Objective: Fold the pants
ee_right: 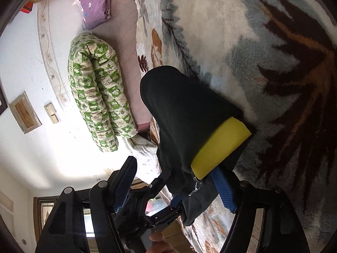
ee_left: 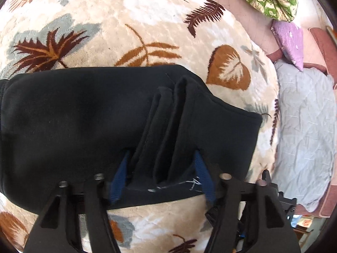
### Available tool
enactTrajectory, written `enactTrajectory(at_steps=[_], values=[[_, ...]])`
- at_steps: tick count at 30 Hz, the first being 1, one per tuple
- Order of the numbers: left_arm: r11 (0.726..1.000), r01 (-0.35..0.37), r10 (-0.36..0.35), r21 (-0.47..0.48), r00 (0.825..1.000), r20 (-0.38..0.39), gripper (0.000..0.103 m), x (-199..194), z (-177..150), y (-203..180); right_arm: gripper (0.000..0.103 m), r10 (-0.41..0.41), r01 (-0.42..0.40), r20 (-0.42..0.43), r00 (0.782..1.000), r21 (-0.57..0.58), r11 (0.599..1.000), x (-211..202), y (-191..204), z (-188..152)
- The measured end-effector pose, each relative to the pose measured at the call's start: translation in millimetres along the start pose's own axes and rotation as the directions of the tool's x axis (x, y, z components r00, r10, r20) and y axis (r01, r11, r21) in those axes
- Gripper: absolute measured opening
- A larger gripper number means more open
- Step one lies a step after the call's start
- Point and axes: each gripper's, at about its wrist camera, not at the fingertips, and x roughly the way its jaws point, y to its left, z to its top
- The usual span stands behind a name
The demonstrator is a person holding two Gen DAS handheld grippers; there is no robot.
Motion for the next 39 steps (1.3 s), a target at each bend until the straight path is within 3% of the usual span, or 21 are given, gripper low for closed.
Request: enactTrajectory(at_steps=[2, 4, 5, 6, 8, 10, 12, 14, 19, 23, 26, 27, 31, 34, 39], values=[[1.000, 0.021, -0.021, -0.009, 1.000, -0.004, 0.026, -0.1, -2.2, -0.3, 0.069, 0.002, -0.002, 0.002, 1.000, 0.011, 1.000, 3.4, -1.8, -2.1], [0.999, 0.046, -0.046, -0.024, 0.999, -0.009, 0.022, -2.0, -5.3, -4.3, 0.046, 0.009, -0.009, 0.023, 1.000, 0.006, 1.000, 3.1, -2.2, -1.6], [0.998, 0.058, -0.058, -0.025, 0.998, -0.011, 0.021, -3.0, -7.2, -7.5, 0.025, 0.006, -0.005, 0.027, 1.000, -0.004, 1.000, 2.6, -1.8, 0.6], [0.997, 0.078, -0.078, -0.023, 0.997, -0.016, 0.021, -3.2, -9.9, -12.7, 0.011, 0.015, -0.015, 0.027, 1.000, -0.004, 1.000, 1.4, -2.2, 3.5], [0.993, 0.119, -0.119, -0.012, 0.993, -0.023, 0.021, -4.5, -18.3, -23.5, 0.009, 0.040, -0.040, 0.039, 0.998, -0.004, 0.999, -8.2, -2.2, 9.1], [0.993, 0.116, -0.116, 0.017, 0.993, -0.020, 0.021, 2.1, -24.2, -37.6, 0.009, 0.062, -0.059, 0.077, 0.995, -0.039, 0.997, -24.7, 3.0, 14.8], [0.997, 0.067, -0.067, 0.048, 0.998, -0.014, 0.021, 12.8, -25.5, -46.8, 0.009, 0.058, -0.047, 0.127, 0.990, -0.090, 0.995, -42.5, 9.4, 23.6], [0.999, 0.015, -0.014, 0.048, 1.000, -0.028, 0.021, 29.5, -25.8, -47.7, 0.009, 0.017, 0.003, 0.162, 0.987, -0.121, 0.993, -51.7, 10.3, 33.7], [0.996, 0.019, -0.018, 0.093, 1.000, -0.012, 0.022, 29.6, -25.4, -48.8, 0.005, -0.141, 0.184, 0.184, 0.973, -0.245, 0.952, -41.2, 5.1, 38.8], [0.992, 0.066, -0.065, 0.107, 0.998, -0.011, 0.026, 13.3, -27.4, -41.3, 0.014, -0.111, 0.135, 0.128, 0.986, -0.196, 0.971, -45.2, 4.4, 41.5], [0.991, 0.092, -0.092, 0.102, 0.996, -0.011, 0.029, 3.9, -31.1, -31.3, 0.037, -0.093, 0.102, 0.078, 0.993, -0.123, 0.987, -62.1, 7.1, 31.5], [0.989, 0.104, -0.103, 0.101, 0.995, -0.014, 0.029, 2.3, -32.3, -28.0, 0.038, -0.087, 0.096, 0.080, 0.993, -0.120, 0.988, -72.6, 9.9, 25.7], [0.985, 0.165, -0.165, 0.053, 0.986, -0.012, 0.029, -7.2, -33.9, -9.7, 0.039, -0.010, 0.047, 0.145, 0.989, -0.253, 0.966, -106.6, 42.6, 12.3], [0.972, 0.233, -0.233, 0.024, 0.972, 0.006, 0.029, -17.7, -33.9, -8.1, 0.045, 0.000, 0.055, 0.148, 0.989, -0.372, 0.927, -95.1, 74.0, 17.7], [0.982, 0.140, -0.141, 0.125, 0.990, 0.003, 0.029, -2.0, -27.2, -41.7, 0.047, -0.062, 0.076, 0.045, 0.997, -0.494, 0.866, -28.7, 99.5, 28.2]])
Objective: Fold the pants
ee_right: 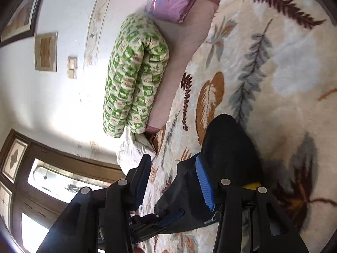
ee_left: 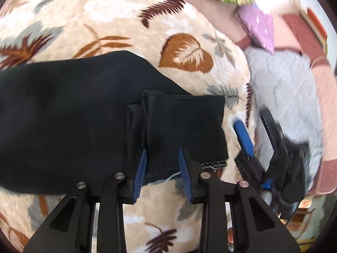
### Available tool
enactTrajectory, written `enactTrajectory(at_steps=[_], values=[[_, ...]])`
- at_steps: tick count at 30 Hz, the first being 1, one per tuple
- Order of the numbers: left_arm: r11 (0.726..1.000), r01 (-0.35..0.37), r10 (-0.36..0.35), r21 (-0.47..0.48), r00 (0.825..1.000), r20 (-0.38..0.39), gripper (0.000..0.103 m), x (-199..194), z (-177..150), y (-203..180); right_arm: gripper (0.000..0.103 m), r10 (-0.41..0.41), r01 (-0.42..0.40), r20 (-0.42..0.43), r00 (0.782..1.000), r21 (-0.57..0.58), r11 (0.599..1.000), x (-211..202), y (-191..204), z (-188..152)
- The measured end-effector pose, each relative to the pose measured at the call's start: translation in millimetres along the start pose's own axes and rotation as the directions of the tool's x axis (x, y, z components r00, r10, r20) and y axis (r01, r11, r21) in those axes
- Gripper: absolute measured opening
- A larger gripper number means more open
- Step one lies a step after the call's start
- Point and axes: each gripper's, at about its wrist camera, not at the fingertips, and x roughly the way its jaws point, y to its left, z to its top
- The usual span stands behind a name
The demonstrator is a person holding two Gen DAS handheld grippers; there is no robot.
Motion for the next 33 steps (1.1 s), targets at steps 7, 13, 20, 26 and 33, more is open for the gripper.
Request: enactTrajectory(at_steps=[7, 13, 20, 26, 33], values=[[0.991, -0.107, 0.106, 0.076, 0.994, 0.022, 0.029, 32.2, 7.2, -11.2, 0.043, -0.218, 0.214, -0.047, 0.975, -0.068, 0.974, 46.0, -40.9, 15.1], [0.997, -0.059, 0.057, 0.055, 0.998, 0.040, 0.029, -5.6, 4.2, 7.0, 0.011, -0.220, 0.222, -0.084, 0.972, 0.009, 0.975, 34.1, -64.9, 22.8], [0.998, -0.007, 0.014, -0.068, 0.994, 0.105, 0.029, -76.5, -1.0, 68.1, 0.049, -0.265, 0.245, -0.070, 0.962, -0.209, 0.947, -2.7, -11.1, -11.9], [0.986, -0.038, 0.065, -0.163, 0.985, 0.160, 0.029, -129.5, -12.3, 128.7, 0.015, -0.412, 0.398, -0.029, 0.911, -0.206, 0.894, -14.2, -44.3, -31.4], [0.954, -0.095, 0.157, -0.285, 0.967, 0.202, 0.029, -167.5, -11.2, 206.8, 0.053, -0.348, 0.312, -0.033, 0.937, -0.368, 0.876, -7.6, 43.4, -56.4]])
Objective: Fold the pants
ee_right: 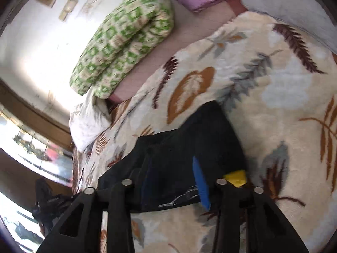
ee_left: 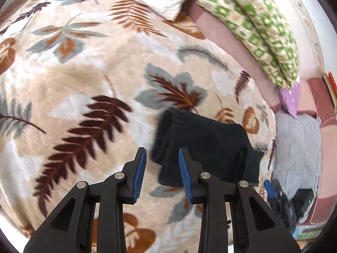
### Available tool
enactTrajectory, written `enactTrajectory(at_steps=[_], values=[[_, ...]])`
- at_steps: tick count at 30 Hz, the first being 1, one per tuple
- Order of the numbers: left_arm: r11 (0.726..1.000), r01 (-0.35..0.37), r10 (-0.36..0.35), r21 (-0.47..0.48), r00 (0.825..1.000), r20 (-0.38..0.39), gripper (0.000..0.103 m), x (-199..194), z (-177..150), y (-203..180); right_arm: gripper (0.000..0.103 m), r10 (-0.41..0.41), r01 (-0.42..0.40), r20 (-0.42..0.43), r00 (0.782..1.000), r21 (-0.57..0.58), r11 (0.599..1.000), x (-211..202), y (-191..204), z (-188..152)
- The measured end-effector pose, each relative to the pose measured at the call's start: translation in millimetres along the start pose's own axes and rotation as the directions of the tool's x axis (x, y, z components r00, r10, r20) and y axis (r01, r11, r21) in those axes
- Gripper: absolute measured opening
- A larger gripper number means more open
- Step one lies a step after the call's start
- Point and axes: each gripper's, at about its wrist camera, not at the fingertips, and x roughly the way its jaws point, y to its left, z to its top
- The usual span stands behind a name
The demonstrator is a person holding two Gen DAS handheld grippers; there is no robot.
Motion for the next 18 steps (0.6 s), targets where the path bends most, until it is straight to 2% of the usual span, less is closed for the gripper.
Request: enactTrajectory(at_steps=[2, 5, 10, 12, 15, 18], values=[[1.000, -0.012, 0.012, -0.027, 1.000, -0.018, 0.029, 4.6, 5.0, 11.2, 0.061, 0.008, -0.015, -0.049, 0.999, -0.133, 0.991, 11.7, 45.6, -13.6], [0.999, 0.001, -0.003, -0.045, 0.999, -0.044, 0.029, 11.9, 9.7, 19.9, 0.067, -0.017, -0.021, -0.111, 0.994, -0.333, 0.943, 42.6, 111.5, -47.3], [0.998, 0.026, -0.029, -0.049, 0.998, -0.063, 0.029, 17.0, 17.3, 29.2, 0.070, -0.114, 0.003, -0.143, 0.983, -0.611, 0.792, 95.7, 190.8, -119.4], [0.998, 0.035, -0.038, -0.052, 0.997, -0.063, 0.029, 16.5, 21.0, 35.1, 0.072, -0.158, 0.011, -0.156, 0.975, -0.675, 0.737, 117.5, 208.0, -142.9], [0.997, 0.055, -0.059, -0.057, 0.996, -0.069, 0.029, 18.5, 26.3, 42.8, 0.072, -0.220, 0.056, -0.135, 0.966, -0.722, 0.690, 145.3, 220.5, -160.9], [0.995, 0.076, -0.081, -0.063, 0.994, -0.077, 0.029, 22.2, 31.5, 49.2, 0.076, -0.254, 0.085, -0.138, 0.957, -0.705, 0.704, 169.4, 223.0, -163.7]])
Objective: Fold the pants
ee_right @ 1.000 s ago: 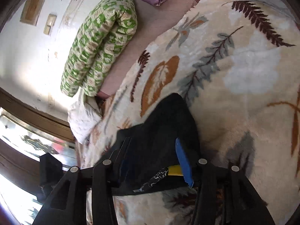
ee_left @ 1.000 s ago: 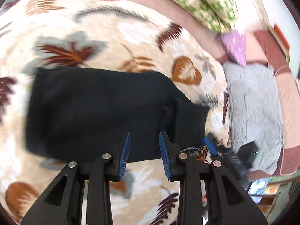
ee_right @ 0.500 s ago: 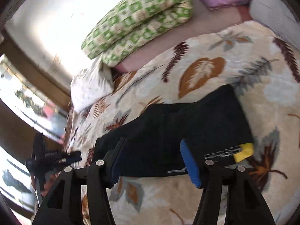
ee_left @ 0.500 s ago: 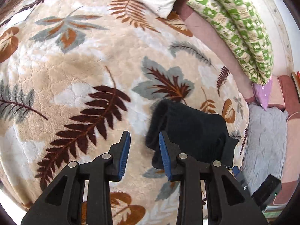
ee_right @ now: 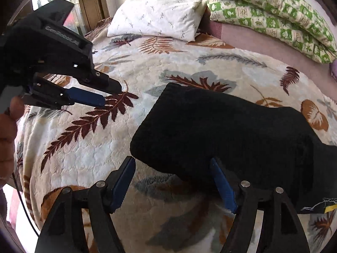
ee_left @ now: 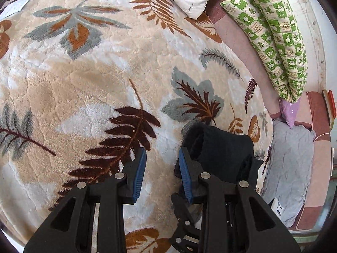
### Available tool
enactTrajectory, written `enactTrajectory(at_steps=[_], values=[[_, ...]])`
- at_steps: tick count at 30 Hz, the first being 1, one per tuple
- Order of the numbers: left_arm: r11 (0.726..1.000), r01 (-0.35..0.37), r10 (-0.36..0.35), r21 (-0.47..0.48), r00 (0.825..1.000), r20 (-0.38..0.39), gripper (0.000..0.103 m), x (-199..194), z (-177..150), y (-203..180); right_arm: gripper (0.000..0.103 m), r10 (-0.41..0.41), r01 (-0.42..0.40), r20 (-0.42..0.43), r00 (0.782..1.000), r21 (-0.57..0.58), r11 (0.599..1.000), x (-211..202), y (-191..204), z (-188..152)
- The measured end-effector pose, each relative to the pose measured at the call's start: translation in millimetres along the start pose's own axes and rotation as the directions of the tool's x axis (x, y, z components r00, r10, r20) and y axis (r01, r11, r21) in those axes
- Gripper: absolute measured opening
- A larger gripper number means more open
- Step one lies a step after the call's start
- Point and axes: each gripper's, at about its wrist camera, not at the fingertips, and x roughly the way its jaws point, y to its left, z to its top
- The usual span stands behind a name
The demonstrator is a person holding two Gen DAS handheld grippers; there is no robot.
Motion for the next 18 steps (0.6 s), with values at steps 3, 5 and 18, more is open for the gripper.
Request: enactTrajectory(at_steps=[3, 5, 18], values=[[1.000, 0.017, -0.017, -0.010, 1.000, -0.004, 0.029, 2.5, 4.9, 6.4, 0.085, -0.025, 0.025, -0.038, 0.999, 0.023, 0.999, 21.4, 6.5, 5.3], [0.999, 0.032, -0.032, -0.022, 0.999, -0.010, 0.029, 3.4, 6.9, 12.0, 0.090, -0.055, 0.055, -0.029, 0.998, 0.020, 0.998, 30.1, 8.4, 9.5], [0.995, 0.103, -0.103, -0.010, 0.993, -0.055, 0.034, 33.6, 12.1, -13.7, 0.031, -0.019, 0.015, 0.081, 0.997, 0.052, 0.999, 9.4, -17.1, 15.5]])
